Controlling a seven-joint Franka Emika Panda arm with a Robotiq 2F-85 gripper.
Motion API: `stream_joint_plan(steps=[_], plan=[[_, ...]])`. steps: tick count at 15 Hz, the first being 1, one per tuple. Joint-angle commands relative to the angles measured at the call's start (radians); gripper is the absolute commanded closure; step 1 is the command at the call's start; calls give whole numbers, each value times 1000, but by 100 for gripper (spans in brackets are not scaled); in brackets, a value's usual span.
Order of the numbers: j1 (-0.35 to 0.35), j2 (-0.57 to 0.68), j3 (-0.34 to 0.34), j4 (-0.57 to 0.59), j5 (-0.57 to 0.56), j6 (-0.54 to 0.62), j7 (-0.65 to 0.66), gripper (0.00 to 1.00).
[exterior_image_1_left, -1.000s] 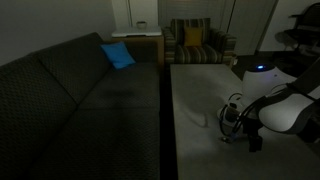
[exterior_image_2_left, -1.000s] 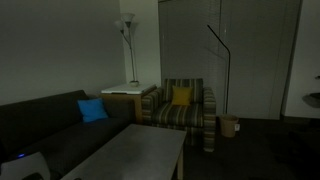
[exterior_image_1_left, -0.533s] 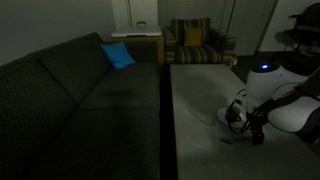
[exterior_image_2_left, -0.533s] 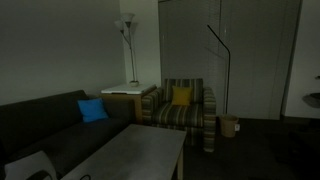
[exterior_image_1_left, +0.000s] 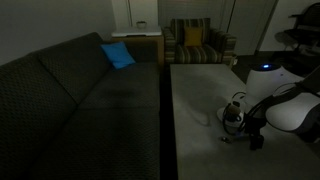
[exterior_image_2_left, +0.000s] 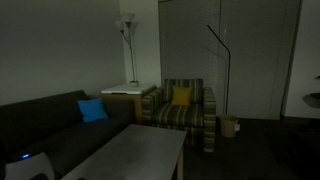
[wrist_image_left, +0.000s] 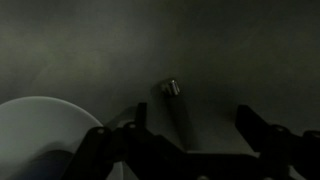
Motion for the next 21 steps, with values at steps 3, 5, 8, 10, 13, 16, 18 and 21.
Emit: stream_joint_plan(steps=[3,5,8,10,13,16,18,21], plan=[[-29,-3,33,-6,-9,-31,-91,54],[-30,-6,31,-4,-7,-31,-108,68],[-27,-7,26,-5,-5,-26,-122,90],[-23,-7,24,-10,-4,-21,-123,99],[-20,-7,24,-9,-6,-26,-129,96],[-22,-8,39,-4,-3,-46,-156,96],[-25,-9,64,4,16,-72,-163,96],[-14,3,97,27,24,-135,-177,96]])
